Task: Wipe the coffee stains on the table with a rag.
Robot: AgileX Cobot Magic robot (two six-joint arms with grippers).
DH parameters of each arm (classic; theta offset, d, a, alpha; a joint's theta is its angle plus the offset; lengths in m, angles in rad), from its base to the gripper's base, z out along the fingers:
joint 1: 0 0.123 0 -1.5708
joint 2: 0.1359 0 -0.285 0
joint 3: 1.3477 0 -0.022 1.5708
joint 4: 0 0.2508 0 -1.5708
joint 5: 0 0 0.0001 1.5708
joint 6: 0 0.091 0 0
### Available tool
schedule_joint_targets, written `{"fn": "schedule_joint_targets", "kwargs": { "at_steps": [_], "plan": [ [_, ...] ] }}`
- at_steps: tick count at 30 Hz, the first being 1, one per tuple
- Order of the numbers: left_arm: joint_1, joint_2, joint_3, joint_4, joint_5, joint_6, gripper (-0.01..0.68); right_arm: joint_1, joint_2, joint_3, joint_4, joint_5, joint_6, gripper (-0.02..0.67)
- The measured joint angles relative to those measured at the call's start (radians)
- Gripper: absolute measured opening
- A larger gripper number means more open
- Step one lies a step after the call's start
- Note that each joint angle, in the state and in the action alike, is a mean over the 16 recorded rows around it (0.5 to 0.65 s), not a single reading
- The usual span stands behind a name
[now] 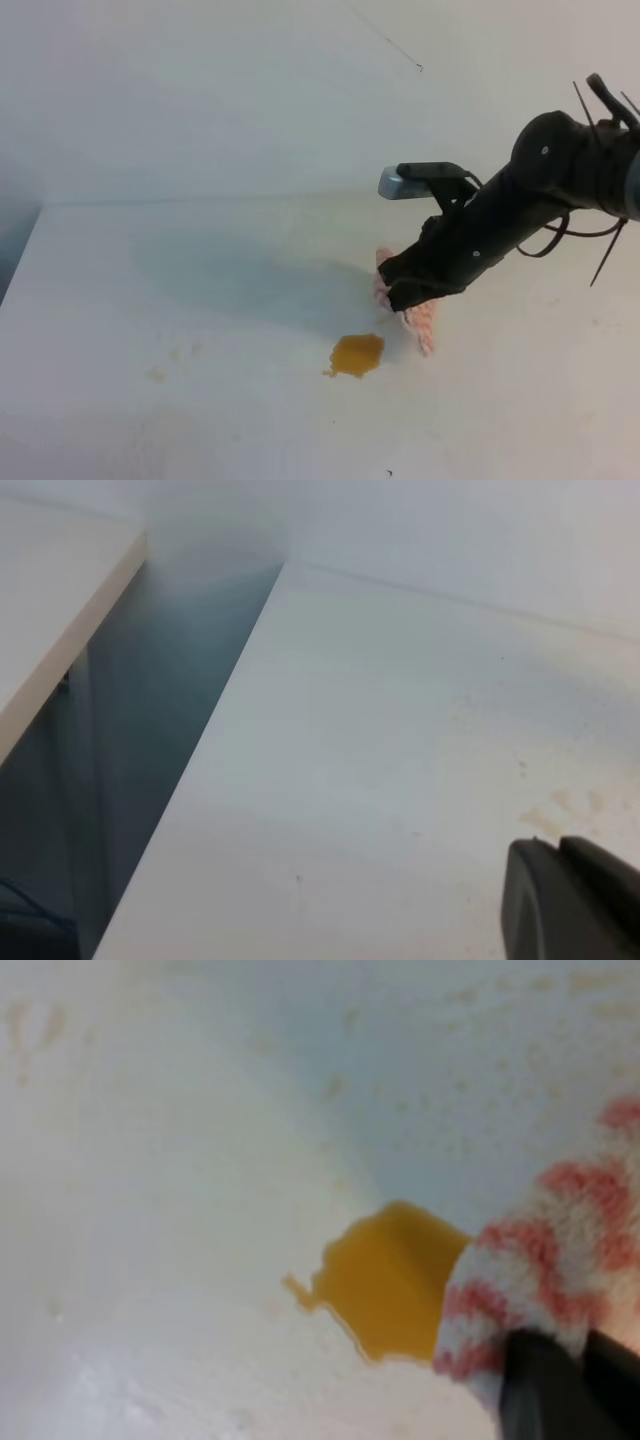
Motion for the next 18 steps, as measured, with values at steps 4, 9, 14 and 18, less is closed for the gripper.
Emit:
{"fn": "schedule_joint_targets", "kwargs": {
  "at_steps": [4, 9, 14, 18],
  "plan": [
    [0.000, 0.000, 0.000, 0.000, 0.000, 0.000, -0.001, 0.021, 0.031, -0.003, 0.052, -0.028, -0.016, 0.023],
    [0.000, 0.002, 0.000, 0.000, 0.000, 0.000, -0.001, 0.047, 0.084, -0.004, 0.117, -0.036, -0.033, 0.021],
    [0.000, -0.002, 0.000, 0.000, 0.000, 0.000, -0.001, 0.070, 0.136, -0.005, 0.193, -0.031, -0.048, 0.022],
    [0.000, -0.003, 0.000, 0.000, 0.000, 0.000, -0.001, 0.088, 0.164, -0.005, 0.252, -0.028, -0.058, 0.022]
  ]
}}
